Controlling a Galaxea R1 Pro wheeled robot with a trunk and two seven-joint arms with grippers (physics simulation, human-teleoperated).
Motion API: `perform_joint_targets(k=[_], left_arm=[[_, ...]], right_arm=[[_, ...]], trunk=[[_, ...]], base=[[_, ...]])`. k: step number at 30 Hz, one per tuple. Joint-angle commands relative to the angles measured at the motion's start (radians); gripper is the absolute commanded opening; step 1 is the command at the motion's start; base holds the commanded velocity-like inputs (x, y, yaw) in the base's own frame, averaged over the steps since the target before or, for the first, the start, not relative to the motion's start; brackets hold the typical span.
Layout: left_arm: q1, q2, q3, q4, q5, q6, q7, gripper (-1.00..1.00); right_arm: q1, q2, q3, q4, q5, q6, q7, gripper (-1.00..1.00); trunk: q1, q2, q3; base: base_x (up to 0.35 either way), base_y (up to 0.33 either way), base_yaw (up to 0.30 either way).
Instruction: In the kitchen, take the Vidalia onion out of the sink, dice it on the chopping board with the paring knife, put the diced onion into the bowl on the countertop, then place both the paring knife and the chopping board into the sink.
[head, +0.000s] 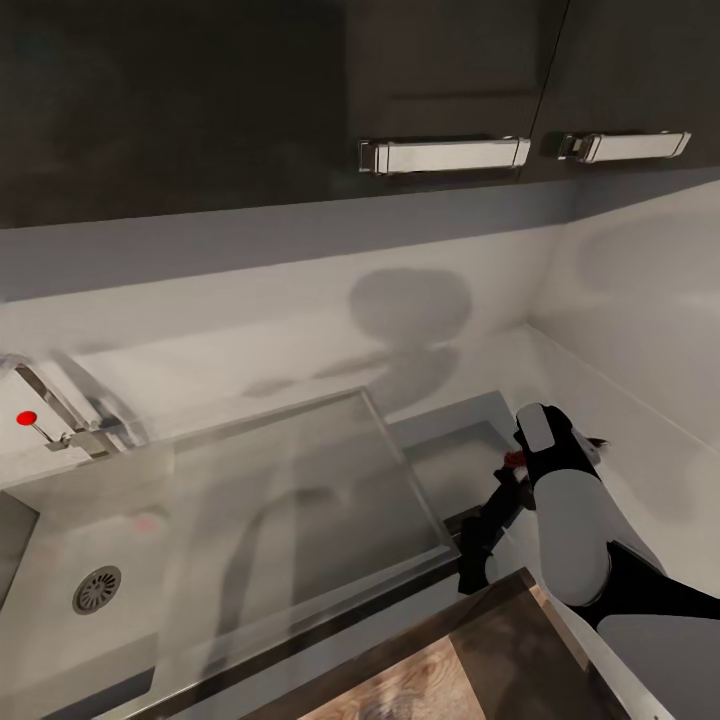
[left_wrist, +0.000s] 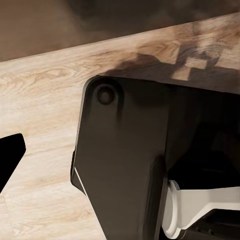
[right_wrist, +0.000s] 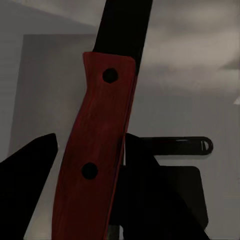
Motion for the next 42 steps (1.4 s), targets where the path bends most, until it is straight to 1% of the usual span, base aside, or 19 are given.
perform_joint_targets(k=[1,14,37,38,40,41,42], left_arm=[[0.000,-0.001,0.003,-0.001,0.009,0.000,-0.009,1.00],[0.000,-0.001,0.003,0.000,0.009,0.000,-0.009,1.00],[0.000,-0.001,0.003,0.000,0.009,0.000,-0.009,1.00],[0.000,-0.001,0.003,0.000,0.010,0.000,-0.009,1.00],[0.000,-0.001,0.003,0.002,0.010,0.000,-0.009,1.00],[0.000,-0.001,0.003,0.004,0.009,0.000,-0.009,1.00],[0.000,-0.001,0.003,0.004,0.009,0.000,-0.009,1.00]], right_arm=[[-0.001,0.001,-0.004,-0.002,-0.008,0.005,-0.003,-1.00],[-0.001,0.002,-0.002,-0.002,-0.009,0.005,-0.002,-1.00],[-0.001,0.004,0.001,-0.004,-0.012,0.005,-0.001,-1.00],[-0.001,0.005,0.003,-0.006,-0.012,0.005,-0.001,-1.00],[-0.001,0.004,0.019,-0.015,-0.012,0.004,0.001,-1.00],[-0.001,0.004,0.038,-0.018,-0.012,0.004,0.002,-1.00],[-0.001,0.004,0.067,-0.021,-0.012,0.004,0.003,-1.00]], trunk=[[0.001,-0.002,-0.002],[0.001,-0.002,-0.001],[0.001,-0.002,0.033],[0.001,-0.002,0.035],[0.001,-0.002,0.038],[0.001,-0.002,0.040],[0.001,-0.002,0.041]], base=[[0.000,0.000,0.000],[0.000,0.000,0.000],[0.000,0.000,0.000],[0.000,0.000,0.000],[0.000,0.000,0.000],[0.000,0.000,0.000],[0.000,0.000,0.000]])
